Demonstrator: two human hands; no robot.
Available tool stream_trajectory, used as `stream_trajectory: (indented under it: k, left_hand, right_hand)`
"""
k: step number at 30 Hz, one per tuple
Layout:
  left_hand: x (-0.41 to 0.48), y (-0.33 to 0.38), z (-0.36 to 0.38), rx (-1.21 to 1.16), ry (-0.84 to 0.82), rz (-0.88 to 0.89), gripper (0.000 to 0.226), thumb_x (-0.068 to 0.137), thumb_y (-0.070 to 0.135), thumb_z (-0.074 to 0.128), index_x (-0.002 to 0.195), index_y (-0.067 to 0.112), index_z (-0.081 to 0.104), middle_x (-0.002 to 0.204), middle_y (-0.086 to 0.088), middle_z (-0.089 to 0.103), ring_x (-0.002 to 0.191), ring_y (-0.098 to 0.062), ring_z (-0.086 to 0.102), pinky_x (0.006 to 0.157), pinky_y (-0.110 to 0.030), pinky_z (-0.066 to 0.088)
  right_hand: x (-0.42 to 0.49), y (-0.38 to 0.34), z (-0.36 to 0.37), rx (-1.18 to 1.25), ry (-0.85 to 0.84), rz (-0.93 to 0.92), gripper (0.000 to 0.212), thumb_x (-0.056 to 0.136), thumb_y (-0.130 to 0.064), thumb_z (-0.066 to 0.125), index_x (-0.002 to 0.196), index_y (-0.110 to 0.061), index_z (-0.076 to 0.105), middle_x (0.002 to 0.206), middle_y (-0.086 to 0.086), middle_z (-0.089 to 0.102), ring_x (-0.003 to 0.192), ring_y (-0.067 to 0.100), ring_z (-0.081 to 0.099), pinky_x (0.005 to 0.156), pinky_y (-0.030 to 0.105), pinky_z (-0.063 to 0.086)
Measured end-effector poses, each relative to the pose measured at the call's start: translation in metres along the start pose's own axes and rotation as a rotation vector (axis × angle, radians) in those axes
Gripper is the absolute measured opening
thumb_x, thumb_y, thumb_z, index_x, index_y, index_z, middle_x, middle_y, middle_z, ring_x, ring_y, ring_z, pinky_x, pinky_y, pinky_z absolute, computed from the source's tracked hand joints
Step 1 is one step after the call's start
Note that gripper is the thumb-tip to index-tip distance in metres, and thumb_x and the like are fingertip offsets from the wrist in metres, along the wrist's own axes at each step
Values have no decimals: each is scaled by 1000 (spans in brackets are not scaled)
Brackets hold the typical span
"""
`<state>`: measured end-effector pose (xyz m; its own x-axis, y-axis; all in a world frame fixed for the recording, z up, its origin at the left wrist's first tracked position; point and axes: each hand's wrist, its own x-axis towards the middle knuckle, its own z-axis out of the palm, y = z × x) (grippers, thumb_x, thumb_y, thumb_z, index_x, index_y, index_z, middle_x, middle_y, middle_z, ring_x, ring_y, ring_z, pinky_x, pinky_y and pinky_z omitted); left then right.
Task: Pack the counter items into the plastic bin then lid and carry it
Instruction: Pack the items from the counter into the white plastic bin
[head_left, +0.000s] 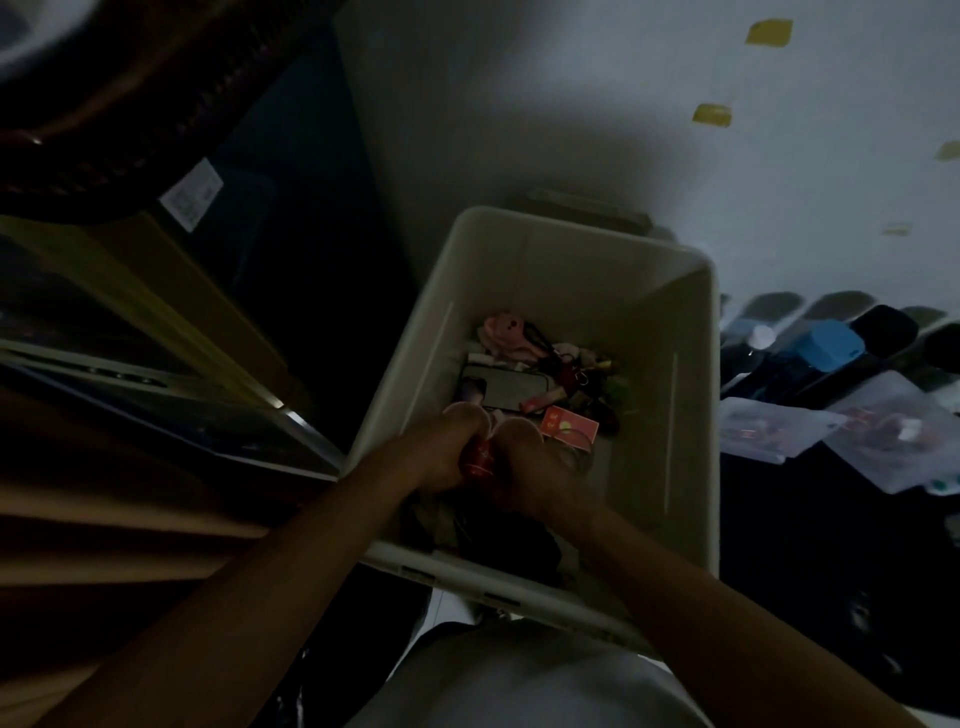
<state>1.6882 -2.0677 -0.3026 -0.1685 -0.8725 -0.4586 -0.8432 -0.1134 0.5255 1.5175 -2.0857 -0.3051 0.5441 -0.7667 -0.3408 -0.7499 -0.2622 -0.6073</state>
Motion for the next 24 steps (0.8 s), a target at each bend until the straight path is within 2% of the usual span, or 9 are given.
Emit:
stream_trajectory:
  k: [1, 2, 4, 6, 10, 12, 14, 21, 24]
  left_hand:
    - [1, -1, 2, 20, -11, -2, 35, 78, 25, 70, 108, 22, 52, 108, -3, 59, 94, -17, 60, 86, -34, 50]
    - [3, -1, 4, 37, -28, -2, 35, 79, 29, 69, 108, 22, 51, 106, -4, 59, 92, -19, 61, 85, -34, 51]
    - [5, -2, 6, 60, -63, -19, 42, 79, 37, 71, 114, 25, 51, 109, -3, 61, 95, -22, 63, 85, -35, 53]
    - [8, -4, 7, 87, -67, -26, 47, 81, 36, 73, 120, 20, 53, 117, -7, 62, 100, -25, 63, 86, -35, 52]
    - [14, -7, 11, 126, -60, -53, 51, 88, 30, 66, 134, 16, 50, 129, -14, 59, 110, -31, 61, 90, -33, 50]
    - [15, -8, 12, 120, -71, -63, 57, 90, 28, 63, 142, 16, 43, 135, -15, 55, 116, -31, 58, 95, -33, 48]
    - [14, -6, 11, 99, -76, -62, 59, 90, 27, 63, 144, 14, 42, 138, -15, 54, 119, -31, 56, 97, -31, 46]
    - [3, 7, -1, 51, 21, 33, 33, 87, 24, 67, 118, 14, 62, 127, -8, 57, 111, -24, 58, 93, -25, 45]
    - [0, 11, -8, 48, 28, 37, 25, 83, 18, 67, 108, 14, 66, 115, -7, 59, 102, -23, 61, 91, -38, 51]
  right_hand:
    - [3, 2, 10, 343, -9, 74, 28, 95, -27, 52, 102, -5, 68, 102, 15, 66, 97, 26, 62, 91, 36, 50]
    - [4, 2, 14, 451, -46, 42, 32, 95, -28, 53, 110, -5, 68, 108, 18, 67, 103, 29, 62, 96, 36, 49]
    - [0, 8, 9, -20, -127, -95, 33, 96, -22, 57, 121, -1, 60, 116, 21, 64, 102, 26, 62, 91, 16, 46]
    - [4, 6, 7, 99, -184, -16, 26, 95, -7, 58, 118, 6, 59, 108, 19, 64, 84, 19, 59, 72, 3, 39]
    - [5, 12, 7, 187, -194, -4, 26, 96, -8, 58, 119, 3, 58, 102, 8, 61, 78, 1, 52, 74, 8, 43]
    - [4, 13, 7, 157, -234, 18, 32, 95, -17, 60, 124, -3, 57, 112, 8, 63, 87, 10, 59, 79, 11, 47]
    - [1, 11, 2, 115, -226, 23, 39, 95, -23, 60, 130, -7, 54, 122, 11, 61, 108, 24, 60, 95, 29, 48]
    - [-6, 15, -14, 112, -221, -13, 40, 93, -25, 64, 128, -11, 54, 120, 8, 63, 105, 23, 64, 89, 33, 53]
    - [-9, 19, -22, 108, -167, -53, 51, 87, -39, 69, 130, -18, 53, 125, 3, 62, 108, 18, 63, 93, 33, 52]
